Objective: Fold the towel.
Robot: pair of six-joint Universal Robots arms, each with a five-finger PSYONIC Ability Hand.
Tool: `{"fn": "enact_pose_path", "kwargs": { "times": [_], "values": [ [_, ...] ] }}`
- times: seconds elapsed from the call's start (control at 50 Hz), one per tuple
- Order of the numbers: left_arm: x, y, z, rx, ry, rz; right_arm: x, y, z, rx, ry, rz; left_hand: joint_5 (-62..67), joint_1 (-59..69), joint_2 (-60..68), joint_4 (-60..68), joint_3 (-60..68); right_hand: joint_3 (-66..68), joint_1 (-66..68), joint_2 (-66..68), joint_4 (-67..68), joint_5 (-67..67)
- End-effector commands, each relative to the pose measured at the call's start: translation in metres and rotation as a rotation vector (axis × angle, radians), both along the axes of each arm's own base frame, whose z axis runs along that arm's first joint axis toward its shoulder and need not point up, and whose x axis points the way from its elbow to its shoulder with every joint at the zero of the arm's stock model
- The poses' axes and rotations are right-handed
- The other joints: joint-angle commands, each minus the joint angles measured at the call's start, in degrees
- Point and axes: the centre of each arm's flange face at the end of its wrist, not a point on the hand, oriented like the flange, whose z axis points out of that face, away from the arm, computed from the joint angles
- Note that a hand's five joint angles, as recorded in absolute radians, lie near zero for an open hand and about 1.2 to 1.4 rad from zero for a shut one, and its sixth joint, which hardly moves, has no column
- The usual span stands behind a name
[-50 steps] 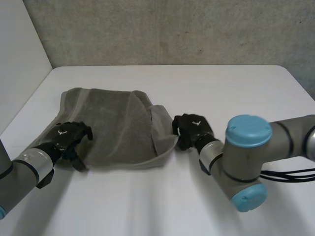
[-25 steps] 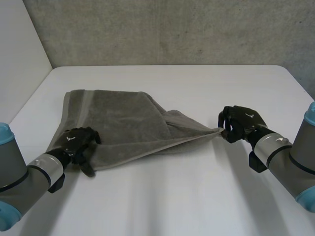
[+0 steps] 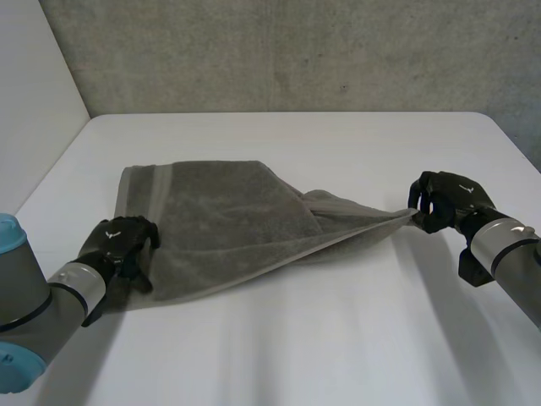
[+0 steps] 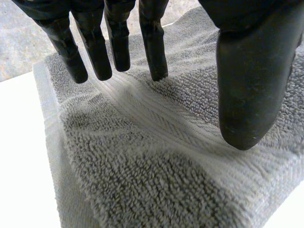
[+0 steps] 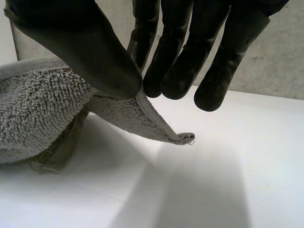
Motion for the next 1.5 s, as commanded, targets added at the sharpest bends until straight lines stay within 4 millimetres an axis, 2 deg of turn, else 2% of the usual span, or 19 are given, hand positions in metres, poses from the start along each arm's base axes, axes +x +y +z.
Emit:
{"fn": "enact_pose_path", "kwargs": {
  "times": [0.02, 0.08, 0.26, 0.34, 0.36, 0.38, 0.42, 0.58, 0.68, 0.74, 0.76, 0.86, 1.06, 1.32, 1.5],
  "values": [
    [-0.003, 0.009, -0.001, 0.02, 0.005, -0.017, -0.003, -0.003, 0.0, 0.001, -0.001, -0.006, 0.1, 0.4, 0.9, 1.3, 0.9, 3.1, 3.3, 3.9, 2.9, 3.3],
    [-0.003, 0.016, -0.001, 0.036, 0.005, -0.019, -0.003, -0.003, -0.001, 0.004, -0.001, -0.005, 0.1, 0.4, 0.9, 1.3, 0.9, 3.1, 3.3, 3.9, 2.9, 3.3],
    [-0.007, 0.032, 0.021, -0.024, 0.017, -0.05, -0.001, -0.001, -0.002, 0.006, 0.002, 0.004, 1.6, 1.9, 2.4, 2.8, 2.4, 3.1, 3.3, 3.9, 2.9, 3.3],
    [-0.012, 0.04, 0.026, -0.041, 0.016, -0.074, -0.001, -0.001, -0.003, 0.006, 0.005, 0.006, 12.0, 12.3, 12.8, 13.2, 12.8, 3.1, 3.3, 3.9, 2.9, 3.3],
    [-0.014, 0.043, 0.028, -0.046, 0.017, -0.087, -0.001, -0.002, -0.003, 0.006, 0.007, 0.007, 19.2, 19.5, 20.0, 20.4, 20.0, 3.1, 3.3, 3.9, 2.9, 3.3],
    [-0.014, 0.043, 0.028, -0.046, 0.017, -0.087, -0.001, -0.002, -0.003, 0.006, 0.007, 0.007, 19.3, 19.5, 20.1, 20.5, 20.0, 3.1, 3.3, 3.9, 2.9, 3.3],
    [-0.02, 0.052, 0.027, -0.038, 0.022, -0.13, 0.0, -0.002, -0.005, 0.007, 0.009, 0.009, 29.7, 29.9, 30.5, 30.9, 30.4, 3.1, 3.3, 3.9, 2.9, 3.3],
    [-0.026, 0.061, 0.017, 0.038, 0.023, -0.178, 0.0, -0.002, -0.005, 0.009, 0.01, 0.009, 28.9, 29.1, 29.7, 30.1, 29.6, 3.1, 3.3, 3.9, 2.9, 3.3],
    [-0.026, 0.058, 0.007, 0.074, 0.002, -0.182, 0.0, -0.002, -0.007, 0.015, 0.01, 0.01, 24.8, 25.1, 25.6, 26.0, 25.6, 3.1, 3.3, 3.9, 2.9, 3.3],
    [-0.026, 0.056, 0.003, 0.071, -0.035, -0.193, 0.001, -0.002, -0.008, 0.017, 0.011, 0.012, 17.1, 17.3, 17.9, 18.3, 17.9, 3.1, 3.3, 3.9, 2.9, 3.3],
    [-0.025, 0.055, 0.001, 0.067, -0.06, -0.2, 0.001, -0.002, -0.009, 0.019, 0.012, 0.012, 11.1, 11.3, 11.9, 12.3, 11.9, 3.1, 3.3, 3.9, 2.9, 3.3],
    [-0.023, 0.053, -0.003, 0.054, -0.11, -0.207, 0.001, -0.003, -0.01, 0.022, 0.013, 0.014, 3.0, 3.2, 3.8, 4.2, 3.7, 3.1, 3.3, 3.9, 2.9, 3.3],
    [-0.021, 0.044, -0.003, 0.036, -0.124, -0.178, 0.002, -0.002, -0.011, 0.023, 0.013, 0.016, 2.5, 2.7, 3.3, 3.6, 3.2, 3.1, 3.3, 3.9, 2.9, 3.3],
    [-0.019, 0.021, -0.015, 0.041, -0.158, -0.108, 0.002, -0.002, -0.016, 0.033, 0.028, 0.02, 2.6, 2.9, 3.4, 3.8, 3.4, 3.1, 3.3, 3.9, 2.9, 3.3],
    [-0.017, 0.015, -0.011, 0.023, -0.158, -0.089, 0.002, -0.002, -0.016, 0.032, 0.029, 0.02, 2.6, 2.9, 3.4, 3.8, 3.4, 3.1, 3.3, 3.9, 2.9, 3.3]
  ]
}}
